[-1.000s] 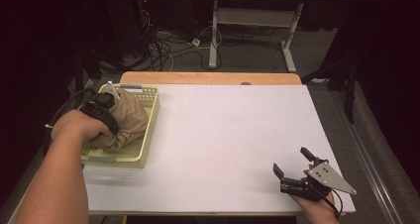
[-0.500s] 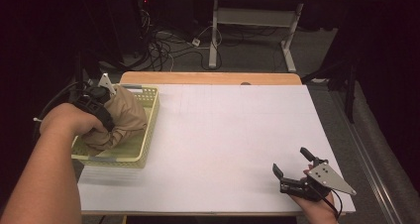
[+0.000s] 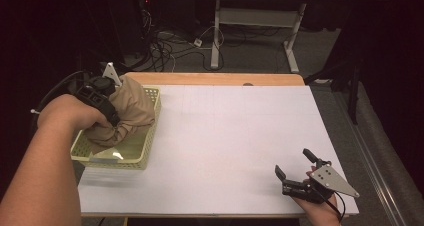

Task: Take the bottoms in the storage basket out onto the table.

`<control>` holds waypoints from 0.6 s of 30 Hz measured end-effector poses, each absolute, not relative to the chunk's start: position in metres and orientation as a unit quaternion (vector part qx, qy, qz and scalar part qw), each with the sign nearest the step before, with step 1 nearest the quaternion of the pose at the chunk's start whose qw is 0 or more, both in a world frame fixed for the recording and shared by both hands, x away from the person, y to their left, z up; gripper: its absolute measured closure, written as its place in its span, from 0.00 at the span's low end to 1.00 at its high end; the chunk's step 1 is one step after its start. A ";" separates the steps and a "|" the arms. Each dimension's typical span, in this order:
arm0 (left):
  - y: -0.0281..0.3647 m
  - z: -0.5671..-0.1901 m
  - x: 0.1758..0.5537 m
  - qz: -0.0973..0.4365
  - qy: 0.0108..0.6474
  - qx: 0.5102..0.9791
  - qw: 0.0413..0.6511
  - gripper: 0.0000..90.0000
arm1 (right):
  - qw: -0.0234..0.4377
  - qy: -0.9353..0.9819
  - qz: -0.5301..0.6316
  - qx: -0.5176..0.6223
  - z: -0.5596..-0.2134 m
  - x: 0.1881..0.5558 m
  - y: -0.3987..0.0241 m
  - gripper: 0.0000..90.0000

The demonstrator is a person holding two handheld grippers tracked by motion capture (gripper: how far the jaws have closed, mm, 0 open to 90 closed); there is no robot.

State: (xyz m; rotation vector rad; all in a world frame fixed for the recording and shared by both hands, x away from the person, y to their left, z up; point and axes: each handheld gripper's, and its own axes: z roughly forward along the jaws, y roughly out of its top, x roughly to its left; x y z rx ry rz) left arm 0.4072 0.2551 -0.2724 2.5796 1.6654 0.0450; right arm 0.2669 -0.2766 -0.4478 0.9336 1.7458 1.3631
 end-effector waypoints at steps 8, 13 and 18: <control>0.225 -0.259 0.405 0.018 0.516 0.855 0.049 0.72 | 0.362 0.677 0.529 0.362 -0.447 0.267 -0.277 0.00; 0.207 -0.255 0.405 0.017 0.502 0.863 0.055 0.72 | 0.362 0.675 0.530 0.364 -0.447 0.266 -0.277 0.00; 0.192 -0.254 0.405 0.014 0.486 0.871 0.063 0.72 | 0.363 0.675 0.529 0.364 -0.447 0.266 -0.278 0.00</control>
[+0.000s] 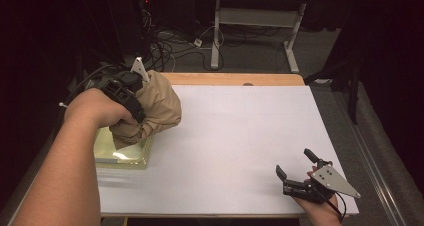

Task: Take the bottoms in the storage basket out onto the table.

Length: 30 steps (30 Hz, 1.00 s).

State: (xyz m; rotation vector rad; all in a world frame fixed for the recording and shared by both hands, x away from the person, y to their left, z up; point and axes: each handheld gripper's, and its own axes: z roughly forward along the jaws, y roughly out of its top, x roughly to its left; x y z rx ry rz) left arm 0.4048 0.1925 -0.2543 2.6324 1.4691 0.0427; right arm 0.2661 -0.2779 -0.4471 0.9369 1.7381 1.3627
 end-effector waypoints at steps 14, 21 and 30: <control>0.147 -0.249 0.404 0.009 0.450 0.888 0.092 0.72 | 0.364 0.674 0.528 0.365 -0.447 0.266 -0.278 0.00; 0.121 -0.251 0.405 -0.008 0.429 0.895 0.119 0.72 | 0.364 0.675 0.528 0.365 -0.448 0.266 -0.278 0.00; 0.093 -0.258 0.407 -0.016 0.406 0.904 0.133 0.71 | 0.365 0.674 0.529 0.365 -0.447 0.266 -0.278 0.00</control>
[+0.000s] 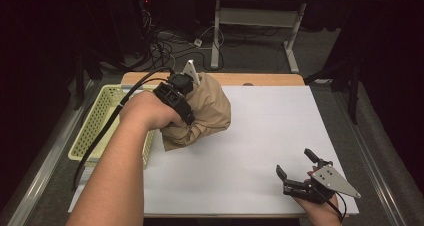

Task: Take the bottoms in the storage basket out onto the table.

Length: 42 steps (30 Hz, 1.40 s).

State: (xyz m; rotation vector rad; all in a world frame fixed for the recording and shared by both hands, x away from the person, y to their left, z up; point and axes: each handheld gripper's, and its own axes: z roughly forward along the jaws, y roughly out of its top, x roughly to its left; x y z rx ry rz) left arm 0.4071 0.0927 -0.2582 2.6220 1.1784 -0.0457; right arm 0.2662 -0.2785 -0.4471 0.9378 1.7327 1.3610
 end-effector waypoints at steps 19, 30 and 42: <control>0.093 -0.329 0.404 0.013 0.391 0.899 0.198 0.71 | 0.363 0.679 0.526 0.361 -0.448 0.266 -0.276 0.00; 0.093 -0.395 0.389 0.024 0.397 0.876 0.273 0.69 | 0.364 0.683 0.522 0.358 -0.449 0.267 -0.273 0.00; 0.097 -0.456 0.366 0.075 0.397 0.839 0.364 0.64 | 0.363 0.688 0.519 0.354 -0.451 0.267 -0.270 0.00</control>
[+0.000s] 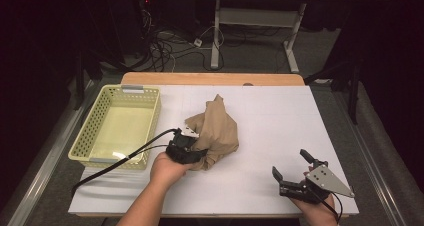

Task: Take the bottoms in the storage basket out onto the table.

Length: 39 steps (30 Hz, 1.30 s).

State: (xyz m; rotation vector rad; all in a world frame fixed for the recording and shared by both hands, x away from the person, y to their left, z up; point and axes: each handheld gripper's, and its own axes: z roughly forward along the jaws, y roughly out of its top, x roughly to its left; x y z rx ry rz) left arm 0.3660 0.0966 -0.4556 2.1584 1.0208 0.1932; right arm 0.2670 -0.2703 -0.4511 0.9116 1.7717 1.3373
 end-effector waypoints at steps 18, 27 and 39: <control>0.103 -0.483 0.353 0.112 0.357 0.817 0.439 0.19 | 0.357 0.700 0.513 0.347 -0.456 0.268 -0.263 0.00; 0.109 -0.478 0.344 0.119 0.360 0.805 0.456 0.00 | 0.357 0.698 0.514 0.347 -0.455 0.268 -0.263 0.00; 0.138 -0.465 0.295 0.134 0.360 0.795 0.469 0.00 | 0.356 0.700 0.519 0.337 -0.453 0.266 -0.259 0.00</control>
